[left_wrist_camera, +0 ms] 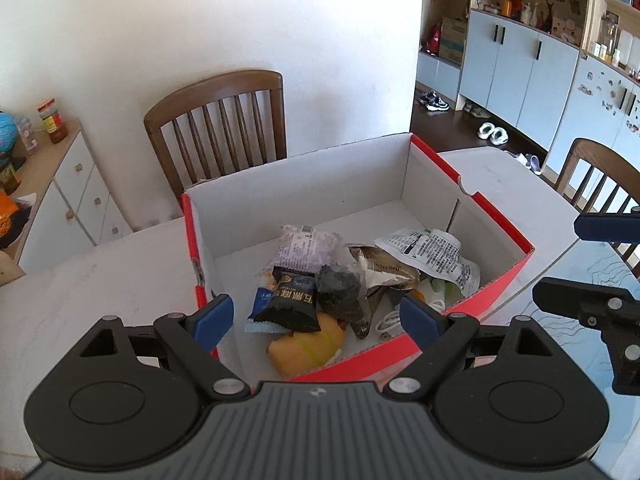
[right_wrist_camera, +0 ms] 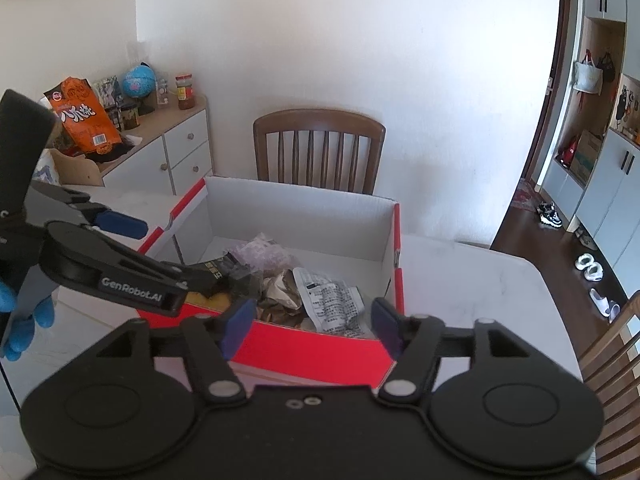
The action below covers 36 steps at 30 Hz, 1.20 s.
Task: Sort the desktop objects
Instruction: 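Withdraw both open grippers up away from the red box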
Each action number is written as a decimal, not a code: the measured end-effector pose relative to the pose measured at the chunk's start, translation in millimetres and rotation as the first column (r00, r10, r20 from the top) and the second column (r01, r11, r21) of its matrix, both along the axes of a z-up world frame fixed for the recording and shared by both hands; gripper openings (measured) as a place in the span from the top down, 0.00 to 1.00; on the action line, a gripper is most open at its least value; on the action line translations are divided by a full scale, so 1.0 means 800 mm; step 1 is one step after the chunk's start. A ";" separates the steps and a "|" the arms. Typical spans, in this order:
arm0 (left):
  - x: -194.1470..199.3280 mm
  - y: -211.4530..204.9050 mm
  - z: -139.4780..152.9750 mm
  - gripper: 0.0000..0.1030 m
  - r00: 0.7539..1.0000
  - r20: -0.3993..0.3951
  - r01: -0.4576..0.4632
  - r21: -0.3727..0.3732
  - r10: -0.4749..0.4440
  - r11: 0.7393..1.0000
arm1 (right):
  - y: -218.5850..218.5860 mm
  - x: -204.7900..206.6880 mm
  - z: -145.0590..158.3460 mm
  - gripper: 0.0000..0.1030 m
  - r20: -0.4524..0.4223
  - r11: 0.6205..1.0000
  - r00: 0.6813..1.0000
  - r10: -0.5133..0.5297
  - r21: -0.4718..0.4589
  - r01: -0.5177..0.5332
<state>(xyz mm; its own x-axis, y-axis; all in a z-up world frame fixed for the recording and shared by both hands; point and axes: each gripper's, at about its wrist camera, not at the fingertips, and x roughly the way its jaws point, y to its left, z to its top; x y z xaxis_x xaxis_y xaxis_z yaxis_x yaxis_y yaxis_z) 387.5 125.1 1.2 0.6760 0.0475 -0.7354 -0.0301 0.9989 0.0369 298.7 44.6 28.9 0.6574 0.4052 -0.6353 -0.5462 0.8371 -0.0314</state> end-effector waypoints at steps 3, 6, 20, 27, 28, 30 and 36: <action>-0.008 -0.001 0.002 0.12 1.000 -0.005 -0.006 0.008 0.006 1.000 | 0.000 -0.003 0.001 0.28 0.003 1.000 1.000 -0.002 -0.003 0.002; -0.015 -0.001 0.004 0.12 1.000 -0.003 -0.003 0.010 0.003 1.000 | -0.001 -0.005 0.001 0.20 0.002 1.000 1.000 -0.005 -0.002 0.005; -0.038 0.009 0.016 0.00 0.997 0.054 -0.060 0.002 0.060 0.998 | -0.001 -0.013 0.005 0.05 0.016 1.000 1.000 -0.010 0.007 0.010; -0.050 0.011 0.017 0.00 0.996 0.042 -0.079 -0.025 0.080 0.997 | -0.001 -0.015 0.007 0.04 0.011 1.000 1.000 -0.004 0.010 0.004; -0.052 0.010 0.017 0.00 0.996 0.038 -0.086 -0.017 0.086 0.996 | 0.000 -0.016 0.007 0.04 0.008 1.000 1.000 -0.001 0.010 0.001; -0.054 0.011 0.016 0.00 0.995 0.031 -0.097 -0.017 0.097 0.995 | 0.001 -0.017 0.006 0.04 -0.002 1.000 1.000 0.004 0.007 -0.004; -0.059 0.009 0.014 0.00 0.995 0.006 -0.098 0.003 0.098 0.995 | 0.001 -0.022 0.005 0.03 -0.014 1.000 1.000 0.012 0.007 -0.012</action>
<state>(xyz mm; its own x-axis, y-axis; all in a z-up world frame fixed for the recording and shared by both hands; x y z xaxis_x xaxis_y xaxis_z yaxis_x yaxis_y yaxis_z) 340.4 132.6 12.5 0.6725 0.1166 -0.7308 -0.1283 0.9909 0.0401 281.4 45.7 32.7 0.6436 0.4168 -0.6419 -0.5562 0.8309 -0.0182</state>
